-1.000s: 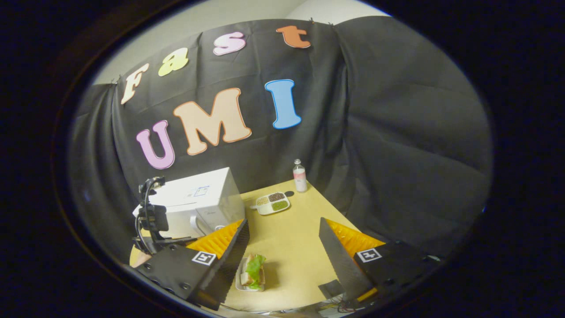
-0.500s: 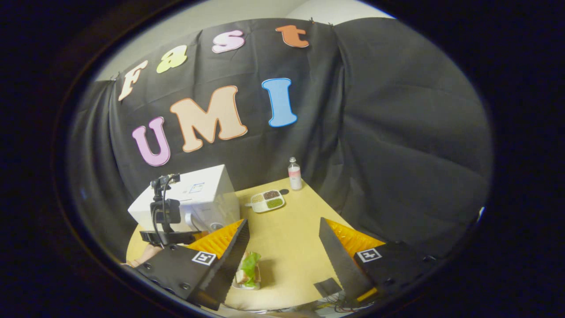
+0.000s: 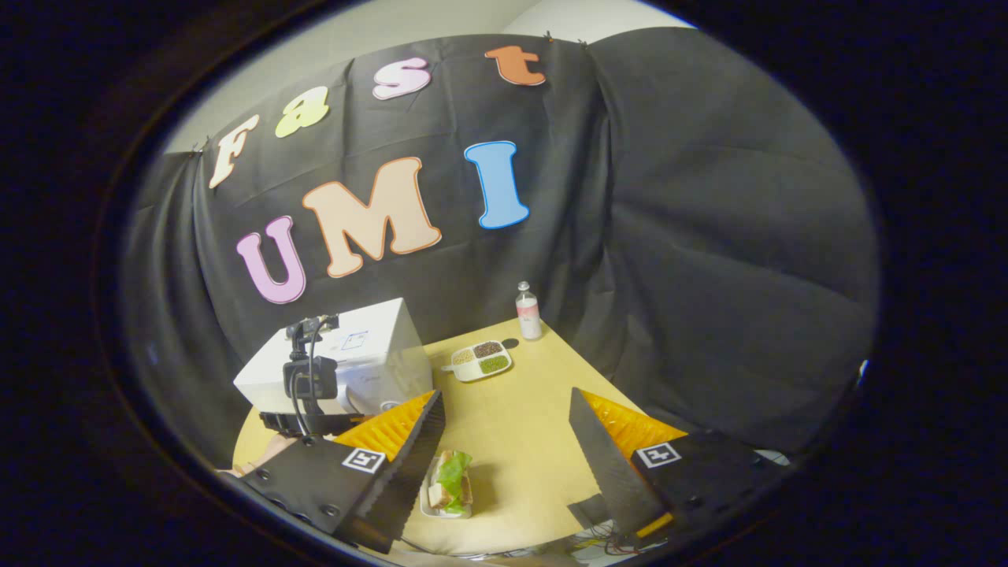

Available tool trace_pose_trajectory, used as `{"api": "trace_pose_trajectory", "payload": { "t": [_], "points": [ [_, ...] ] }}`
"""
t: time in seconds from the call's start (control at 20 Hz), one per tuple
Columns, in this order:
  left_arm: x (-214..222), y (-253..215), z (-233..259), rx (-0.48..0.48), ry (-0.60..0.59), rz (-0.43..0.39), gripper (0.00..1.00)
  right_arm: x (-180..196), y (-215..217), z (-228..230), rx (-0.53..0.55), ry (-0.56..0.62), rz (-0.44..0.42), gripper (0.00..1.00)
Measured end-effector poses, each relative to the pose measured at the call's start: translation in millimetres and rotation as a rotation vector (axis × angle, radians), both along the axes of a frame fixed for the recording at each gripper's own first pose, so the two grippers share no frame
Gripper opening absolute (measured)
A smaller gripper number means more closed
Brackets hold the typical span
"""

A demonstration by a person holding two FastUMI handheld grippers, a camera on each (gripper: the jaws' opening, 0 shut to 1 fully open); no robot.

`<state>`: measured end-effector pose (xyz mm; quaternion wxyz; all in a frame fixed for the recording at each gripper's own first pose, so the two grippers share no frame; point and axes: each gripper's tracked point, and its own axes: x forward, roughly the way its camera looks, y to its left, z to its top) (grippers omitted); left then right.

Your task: Open the microwave oven with the left hand, put the food in, and close the microwave oven.

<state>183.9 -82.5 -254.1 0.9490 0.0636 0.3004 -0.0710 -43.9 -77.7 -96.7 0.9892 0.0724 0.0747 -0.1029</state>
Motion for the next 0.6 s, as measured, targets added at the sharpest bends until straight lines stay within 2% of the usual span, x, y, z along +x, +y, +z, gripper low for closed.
{"api": "trace_pose_trajectory", "payload": {
  "t": [0.45, 0.6],
  "points": [
    [-3, -1, 1, -0.007, -0.054, -0.035, 0.07, -6, 12, -12, 0.006, 0.028, 0.043, 0.99],
    [-5, 0, 2, -0.020, -0.083, -0.038, 0.07, -7, 13, -15, 0.000, 0.042, 0.054, 0.99]
  ]
}}
